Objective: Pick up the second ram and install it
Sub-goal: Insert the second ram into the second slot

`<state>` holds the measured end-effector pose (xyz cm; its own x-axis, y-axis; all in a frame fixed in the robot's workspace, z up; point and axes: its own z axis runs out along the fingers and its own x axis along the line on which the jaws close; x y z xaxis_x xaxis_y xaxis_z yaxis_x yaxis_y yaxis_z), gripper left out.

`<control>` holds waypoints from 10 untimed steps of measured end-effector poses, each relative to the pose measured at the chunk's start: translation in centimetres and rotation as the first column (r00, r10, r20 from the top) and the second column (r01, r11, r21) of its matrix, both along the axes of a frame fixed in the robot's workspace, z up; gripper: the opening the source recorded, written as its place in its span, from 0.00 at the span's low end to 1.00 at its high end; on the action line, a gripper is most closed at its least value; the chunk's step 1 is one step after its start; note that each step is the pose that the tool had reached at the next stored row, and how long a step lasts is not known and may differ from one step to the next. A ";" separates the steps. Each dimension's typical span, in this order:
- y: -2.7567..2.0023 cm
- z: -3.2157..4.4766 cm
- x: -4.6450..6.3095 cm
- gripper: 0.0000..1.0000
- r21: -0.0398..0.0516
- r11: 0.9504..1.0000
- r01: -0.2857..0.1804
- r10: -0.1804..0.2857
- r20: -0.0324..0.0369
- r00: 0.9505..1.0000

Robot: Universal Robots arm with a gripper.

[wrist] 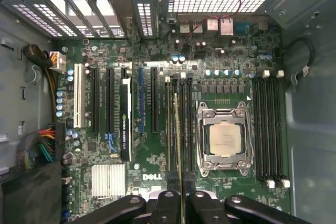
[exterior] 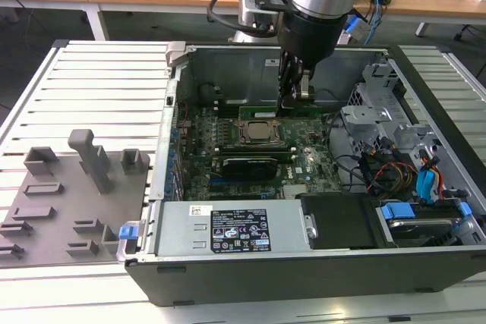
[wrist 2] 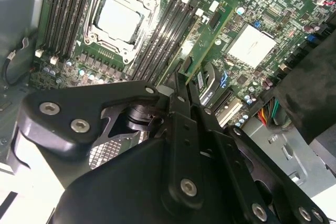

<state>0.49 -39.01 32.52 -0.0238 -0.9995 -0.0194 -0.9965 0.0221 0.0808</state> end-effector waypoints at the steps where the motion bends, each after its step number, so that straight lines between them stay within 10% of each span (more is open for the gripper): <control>1: 0.00 -0.09 0.0 0.14 0.000 1.000 0.000 0.000 0.000 1.000; 10: 0.00 -1.34 0.0 0.14 0.000 1.000 0.000 0.000 0.000 1.000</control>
